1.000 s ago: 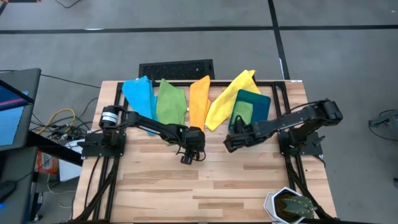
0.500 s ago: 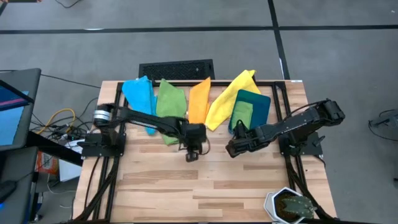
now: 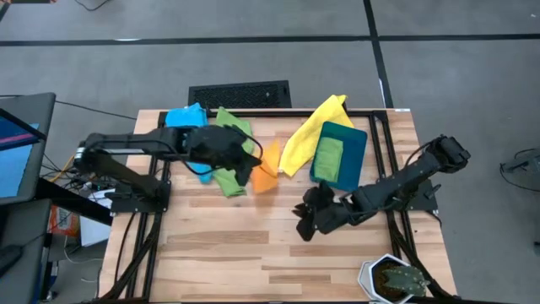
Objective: Fold microfiber towels
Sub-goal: Fold the orange microfiber cloth
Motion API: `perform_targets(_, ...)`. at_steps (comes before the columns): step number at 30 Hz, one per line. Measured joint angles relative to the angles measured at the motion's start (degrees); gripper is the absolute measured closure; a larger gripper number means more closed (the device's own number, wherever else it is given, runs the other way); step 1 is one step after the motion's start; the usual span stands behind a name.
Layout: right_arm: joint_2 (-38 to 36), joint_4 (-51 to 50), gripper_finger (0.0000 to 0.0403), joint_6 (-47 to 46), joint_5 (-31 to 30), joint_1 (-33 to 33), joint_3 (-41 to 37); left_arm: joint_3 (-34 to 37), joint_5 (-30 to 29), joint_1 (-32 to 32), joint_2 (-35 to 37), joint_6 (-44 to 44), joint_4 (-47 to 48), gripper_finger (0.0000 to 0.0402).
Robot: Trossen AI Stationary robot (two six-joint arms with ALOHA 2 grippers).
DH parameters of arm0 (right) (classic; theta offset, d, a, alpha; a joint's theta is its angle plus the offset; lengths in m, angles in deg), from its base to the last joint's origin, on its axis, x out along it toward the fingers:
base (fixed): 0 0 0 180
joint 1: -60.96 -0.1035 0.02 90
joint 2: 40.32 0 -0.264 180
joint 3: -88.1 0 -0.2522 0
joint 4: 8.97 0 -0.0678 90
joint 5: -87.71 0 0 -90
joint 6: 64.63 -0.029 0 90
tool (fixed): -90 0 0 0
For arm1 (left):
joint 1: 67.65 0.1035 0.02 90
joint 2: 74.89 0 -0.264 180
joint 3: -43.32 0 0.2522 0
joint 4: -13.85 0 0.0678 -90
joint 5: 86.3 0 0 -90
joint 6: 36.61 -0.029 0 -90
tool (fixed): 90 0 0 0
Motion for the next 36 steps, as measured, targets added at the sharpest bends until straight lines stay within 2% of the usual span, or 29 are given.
perform_targets(4, 0.0, 8.1, 0.0296, 7.9, -2.2, 1.4, 0.0, -0.1, -1.2, -1.3, 1.4, 4.5, -2.1, 0.0401)
perform_targets(8, 0.0, 14.0, 0.0296, 12.7, -2.3, 3.0, 0.0, -0.1, -6.3, -2.2, 1.8, 6.5, -7.0, 0.0401)
perform_targets(14, 0.0, 14.0, 0.0296, 16.9, -5.5, 4.8, 0.0, -0.1, -13.1, -2.1, 1.8, 5.8, -8.2, 0.0401)
perform_targets(19, 0.0, 14.0, 0.0296, 18.0, -5.5, 5.5, 0.0, -0.1, -16.4, -1.8, 1.8, 6.0, -8.4, 0.0401)
perform_targets(25, 0.1, 12.9, 0.0296, 21.3, -8.7, 6.4, 0.0, 0.0, -20.3, -0.2, 0.2, 9.4, -9.1, 0.0401)
perform_targets(28, 0.1, 11.6, 0.0296, 21.5, -8.0, 8.1, 0.0, 0.0, -20.4, 1.0, -0.9, 9.9, -8.9, 0.0401)
perform_targets(32, 0.1, 10.9, 0.0295, 22.0, -2.0, 10.9, 0.0, 0.0, -20.3, 2.3, -2.7, 9.9, -10.2, 0.0401)
perform_targets(36, 0.1, 10.0, 0.0284, 22.4, 0.9, 13.0, 0.0, 0.0, -18.7, 3.7, -4.1, 9.8, -11.6, 0.0401)
